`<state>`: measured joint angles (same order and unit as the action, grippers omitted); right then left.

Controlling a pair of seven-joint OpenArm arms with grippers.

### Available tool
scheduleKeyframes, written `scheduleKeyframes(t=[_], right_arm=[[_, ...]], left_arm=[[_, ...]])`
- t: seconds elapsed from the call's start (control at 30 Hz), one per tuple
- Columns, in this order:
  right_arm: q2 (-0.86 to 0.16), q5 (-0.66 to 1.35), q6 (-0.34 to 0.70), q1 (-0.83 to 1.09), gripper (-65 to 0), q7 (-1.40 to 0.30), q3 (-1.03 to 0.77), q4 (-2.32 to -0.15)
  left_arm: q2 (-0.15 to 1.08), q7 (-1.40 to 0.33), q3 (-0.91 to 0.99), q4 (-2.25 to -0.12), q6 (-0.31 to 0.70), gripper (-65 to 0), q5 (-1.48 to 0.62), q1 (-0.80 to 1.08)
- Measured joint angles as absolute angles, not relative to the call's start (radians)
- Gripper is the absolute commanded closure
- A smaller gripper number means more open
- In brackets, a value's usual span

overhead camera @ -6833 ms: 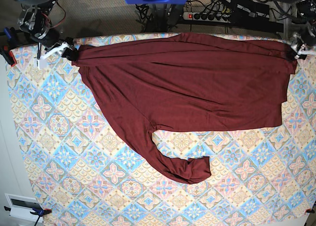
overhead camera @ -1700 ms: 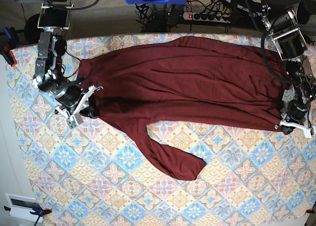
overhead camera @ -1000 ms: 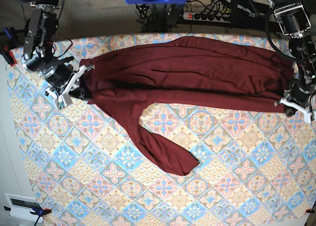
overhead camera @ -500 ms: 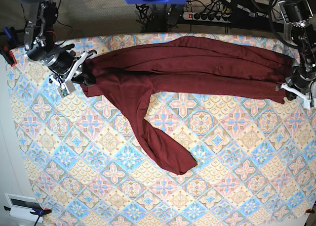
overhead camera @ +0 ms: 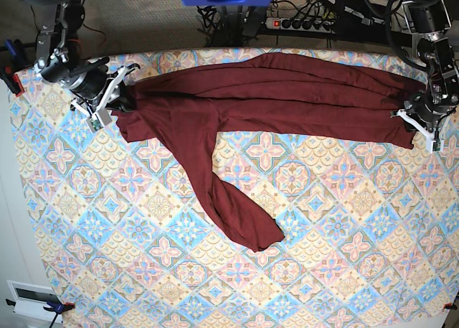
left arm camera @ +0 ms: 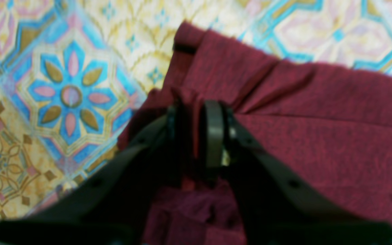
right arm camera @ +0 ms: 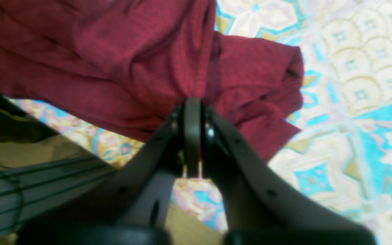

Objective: Layout the t-shirt on the table in an organized manner, then fold the t-shirt properly
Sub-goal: 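Grasp the dangling sleeve with the right gripper and lay it across the shirt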

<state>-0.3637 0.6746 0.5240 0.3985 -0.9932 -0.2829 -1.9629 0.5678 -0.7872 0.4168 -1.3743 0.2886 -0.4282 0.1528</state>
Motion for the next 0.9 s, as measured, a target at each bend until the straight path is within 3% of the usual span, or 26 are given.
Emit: scheduleKeyframes(t=[0.2, 0.3, 0.43, 0.63, 0.9], right_arm=[[-0.363, 0.545, 0.524, 0.393, -1.1, -0.996, -0.281, -1.963], [-0.363, 0.529, 0.521, 0.39, -9.6, -0.993, -0.282, -1.963], [-0.363, 0.526, 0.523, 0.396, -20.3, -0.996, -0.286, -1.963], [-0.361, 0.524, 0.523, 0.371, -19.7, -0.997, -0.283, -1.963], [-0.34, 0.531, 0.525, 0.065, -18.8, -0.939, -0.101, -1.86]], left_arm=[[0.562, -0.787, 0.418, -1.374, 0.289, -22.6, -0.433, 0.153], [0.559, -0.787, 0.441, -1.374, 0.289, -23.4, -0.469, 0.152], [0.521, -0.786, 0.675, -1.372, 0.285, -23.4, -0.643, 0.144], [0.493, -0.849, 0.724, -1.372, 0.282, -23.9, -0.746, 0.149], [0.5, -0.846, 0.725, -1.372, 0.281, -23.5, -0.849, 0.149]])
